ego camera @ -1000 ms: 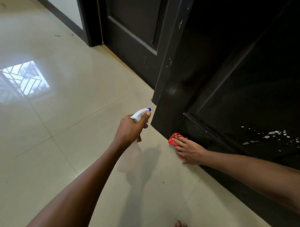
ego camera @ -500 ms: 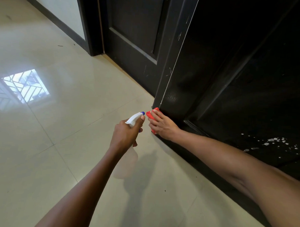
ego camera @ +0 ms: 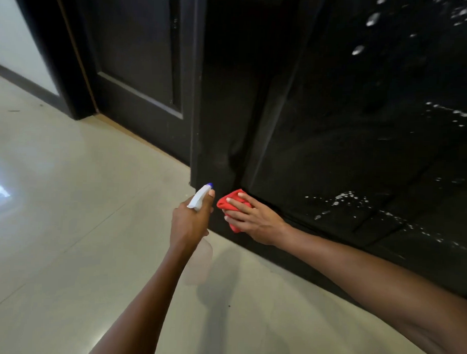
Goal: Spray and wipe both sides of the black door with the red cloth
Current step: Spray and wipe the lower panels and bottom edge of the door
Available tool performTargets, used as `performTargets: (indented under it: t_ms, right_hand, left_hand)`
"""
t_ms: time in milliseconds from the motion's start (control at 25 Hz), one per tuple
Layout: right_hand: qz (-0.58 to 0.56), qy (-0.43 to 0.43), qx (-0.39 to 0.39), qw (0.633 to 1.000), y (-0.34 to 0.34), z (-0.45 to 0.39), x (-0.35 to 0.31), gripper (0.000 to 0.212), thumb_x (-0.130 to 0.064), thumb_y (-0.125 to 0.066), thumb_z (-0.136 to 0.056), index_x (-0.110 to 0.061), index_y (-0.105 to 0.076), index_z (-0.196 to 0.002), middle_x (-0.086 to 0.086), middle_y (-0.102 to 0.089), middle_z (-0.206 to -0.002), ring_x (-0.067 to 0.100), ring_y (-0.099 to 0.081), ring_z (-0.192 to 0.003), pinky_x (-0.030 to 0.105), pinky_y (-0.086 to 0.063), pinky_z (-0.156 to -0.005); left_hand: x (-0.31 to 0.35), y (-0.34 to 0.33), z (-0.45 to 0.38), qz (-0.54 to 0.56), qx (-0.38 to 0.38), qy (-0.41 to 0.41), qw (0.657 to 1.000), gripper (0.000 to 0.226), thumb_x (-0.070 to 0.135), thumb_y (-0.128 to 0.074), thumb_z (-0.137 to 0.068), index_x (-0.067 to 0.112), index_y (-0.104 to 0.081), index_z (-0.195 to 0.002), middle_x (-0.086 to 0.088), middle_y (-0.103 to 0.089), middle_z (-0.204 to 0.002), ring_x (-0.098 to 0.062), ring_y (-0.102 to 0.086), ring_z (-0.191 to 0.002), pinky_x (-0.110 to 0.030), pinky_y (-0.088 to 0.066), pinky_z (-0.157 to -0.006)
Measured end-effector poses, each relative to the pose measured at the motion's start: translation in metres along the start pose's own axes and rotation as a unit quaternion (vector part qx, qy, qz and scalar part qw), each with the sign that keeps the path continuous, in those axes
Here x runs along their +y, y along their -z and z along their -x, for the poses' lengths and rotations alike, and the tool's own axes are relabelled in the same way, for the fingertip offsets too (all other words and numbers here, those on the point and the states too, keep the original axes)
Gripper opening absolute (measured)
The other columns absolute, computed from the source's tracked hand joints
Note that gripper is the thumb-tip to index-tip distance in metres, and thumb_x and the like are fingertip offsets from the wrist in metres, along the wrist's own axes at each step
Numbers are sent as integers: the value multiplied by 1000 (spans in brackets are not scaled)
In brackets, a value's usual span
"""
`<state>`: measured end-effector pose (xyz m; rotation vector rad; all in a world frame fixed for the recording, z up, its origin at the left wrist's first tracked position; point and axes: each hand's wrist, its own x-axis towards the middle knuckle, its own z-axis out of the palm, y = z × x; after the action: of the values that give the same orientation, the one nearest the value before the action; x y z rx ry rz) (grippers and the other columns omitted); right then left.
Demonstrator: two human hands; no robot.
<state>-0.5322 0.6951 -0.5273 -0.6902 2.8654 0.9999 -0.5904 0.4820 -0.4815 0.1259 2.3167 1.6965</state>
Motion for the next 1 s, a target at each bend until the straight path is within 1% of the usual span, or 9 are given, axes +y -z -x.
performTargets:
  t_ms: [120,240,320,440,520,600,680,880,1000]
  right_hand:
    - [-14,-43,45,998,9,21,14,65,-20,-52,-99,-15,-31,-160,11,-20,-169,37,-7,-157,52,4,-127]
    - [-2,-50,48,998,6,52,9,67,-23,-55,-96,-15,-33,-158,11,-22,-169,37,-13,-157,53,3,-127]
    - [1,-52,32,998,-1,82,7,71,-24,-58,-92,-15,-34,-158,10,-22,-169,37,-15,-156,54,-2,-128]
    - [12,-58,15,998,-11,135,5,74,-22,-63,-90,-16,-34,-158,6,-28,-167,38,-14,-156,55,1,-128]
    - [21,-76,6,997,-22,171,-2,79,-19,-67,-89,-18,-31,-160,5,-26,-168,37,-10,-157,55,1,-127]
    - [7,-101,-27,995,-27,197,-10,86,-19,-70,-88,-19,-26,-161,4,-20,-170,37,-7,-157,57,-5,-127]
    - [12,-134,-40,990,-31,213,-17,89,-20,-74,-86,-21,-27,-161,4,-19,-170,37,-12,-157,58,-16,-125]
    - [41,-218,-4,975,-39,209,-48,76,-22,-58,-92,-23,-26,-162,0,-21,-170,33,-22,-155,56,-16,-126]
    - [-18,-339,19,941,-36,226,-67,79,-14,-52,-91,-25,-21,-163,0,-23,-169,34,-23,-155,56,-16,-126]
  left_hand:
    - [6,-8,4,19,17,-4,1000,60,63,-53,-93,8,-70,-111,-4,-69,-83,-21,-66,-65,-9,-39,-38]
    - [4,-7,8,7,-13,-13,1000,59,66,-54,-90,12,-70,-110,-1,-70,-84,-22,-65,-65,-18,-45,-46]
    - [0,-7,11,-22,-48,-27,998,59,65,-54,-89,12,-70,-109,-2,-70,-84,-22,-64,-63,-24,-49,-50]
    - [-2,-16,14,-55,-126,-44,990,55,63,-54,-92,12,-71,-104,-1,-71,-87,-20,-62,-57,-22,-51,-48]
    - [1,-29,17,-58,-194,-51,978,54,64,-54,-92,14,-73,-97,0,-74,-90,-22,-61,-53,-31,-56,-56]
    - [6,-40,22,-58,-243,-56,967,51,63,-54,-92,16,-72,-98,1,-75,-91,-22,-61,-53,-36,-57,-62]
    - [10,-51,27,-55,-269,-61,960,48,60,-54,-94,17,-71,-104,2,-75,-92,-22,-61,-52,-33,-56,-60]
    - [13,-67,39,-81,-343,-71,933,48,60,-55,-94,15,-73,-97,2,-76,-89,-24,-61,-51,-31,-55,-57]
    - [11,-77,47,-111,-374,-78,917,45,59,-53,-96,18,-74,-96,3,-77,-91,-31,-66,-58,-29,-55,-62]
